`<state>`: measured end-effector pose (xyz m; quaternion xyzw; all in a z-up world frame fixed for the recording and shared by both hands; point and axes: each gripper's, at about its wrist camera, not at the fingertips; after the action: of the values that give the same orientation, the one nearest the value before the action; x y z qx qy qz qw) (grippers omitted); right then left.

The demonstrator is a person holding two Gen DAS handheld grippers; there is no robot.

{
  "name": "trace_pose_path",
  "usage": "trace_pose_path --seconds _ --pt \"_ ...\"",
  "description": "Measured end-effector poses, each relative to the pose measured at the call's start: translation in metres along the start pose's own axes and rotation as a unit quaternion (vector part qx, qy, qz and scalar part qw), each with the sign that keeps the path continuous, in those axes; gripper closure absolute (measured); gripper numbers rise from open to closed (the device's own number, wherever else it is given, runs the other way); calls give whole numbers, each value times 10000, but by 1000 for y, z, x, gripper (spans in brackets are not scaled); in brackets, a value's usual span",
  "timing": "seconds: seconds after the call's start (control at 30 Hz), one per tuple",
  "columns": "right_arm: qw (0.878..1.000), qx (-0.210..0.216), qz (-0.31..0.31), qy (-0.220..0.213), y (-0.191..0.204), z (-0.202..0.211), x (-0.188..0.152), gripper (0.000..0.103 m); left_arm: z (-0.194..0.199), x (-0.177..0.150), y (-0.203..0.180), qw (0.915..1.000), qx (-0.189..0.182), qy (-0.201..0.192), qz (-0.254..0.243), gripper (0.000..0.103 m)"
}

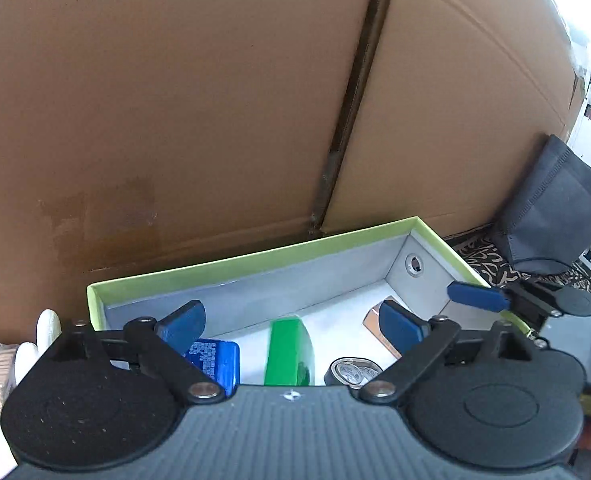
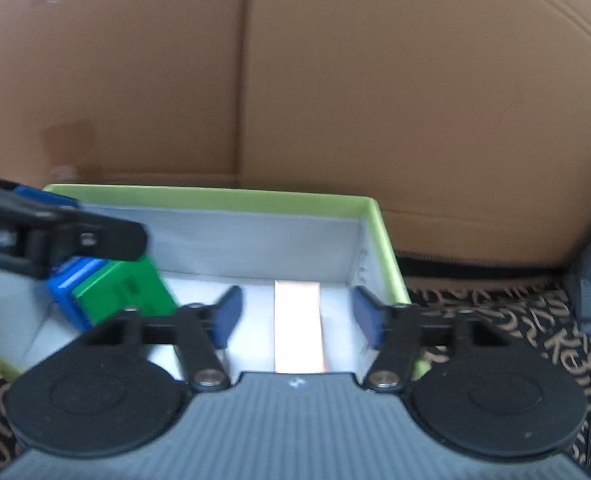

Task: Organize objects
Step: 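Carry green box and bronze box into the lime-green box and release both, then return to the pile and grasp the dark VIVX box with left tool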

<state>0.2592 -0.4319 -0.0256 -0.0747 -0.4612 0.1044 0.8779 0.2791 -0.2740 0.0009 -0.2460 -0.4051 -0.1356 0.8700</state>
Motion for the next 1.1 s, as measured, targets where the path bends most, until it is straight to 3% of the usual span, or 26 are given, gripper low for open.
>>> trace_pose_path --seconds 0.27,0.37,0.6,0.73,0.93,1.1 --pt "9955 -275 263 -863 19 78 7 4 82 -1 0 9972 -284 -685 116 5" --pt "9922 -350 284 -1162 31 113 4 0 124 -11 4 9955 -303 -890 98 4" --pt "9888 -43 158 -1484 70 165 -7 0 182 -51 22 9960 -55 -860 253 4" --pt "9873 230 195 -1560 95 190 -19 0 202 -87 52 9944 129 -827 640 4" --pt "9891 672 230 -1292 143 192 -36 0 232 -127 111 9869 774 -832 1149 4" --pt "9885 1050 239 -1062 177 181 -40 0 237 -133 147 9808 1262 -889 1189 4"
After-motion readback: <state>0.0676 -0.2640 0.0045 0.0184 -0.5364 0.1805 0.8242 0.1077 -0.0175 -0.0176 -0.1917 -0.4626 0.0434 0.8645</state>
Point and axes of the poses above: each gripper's, at about its wrist camera, not at the fingertips, and z roughly against the way its jaws point, y to its left, x to its top, and after that the axes turned 10 degrees about z, right-handed
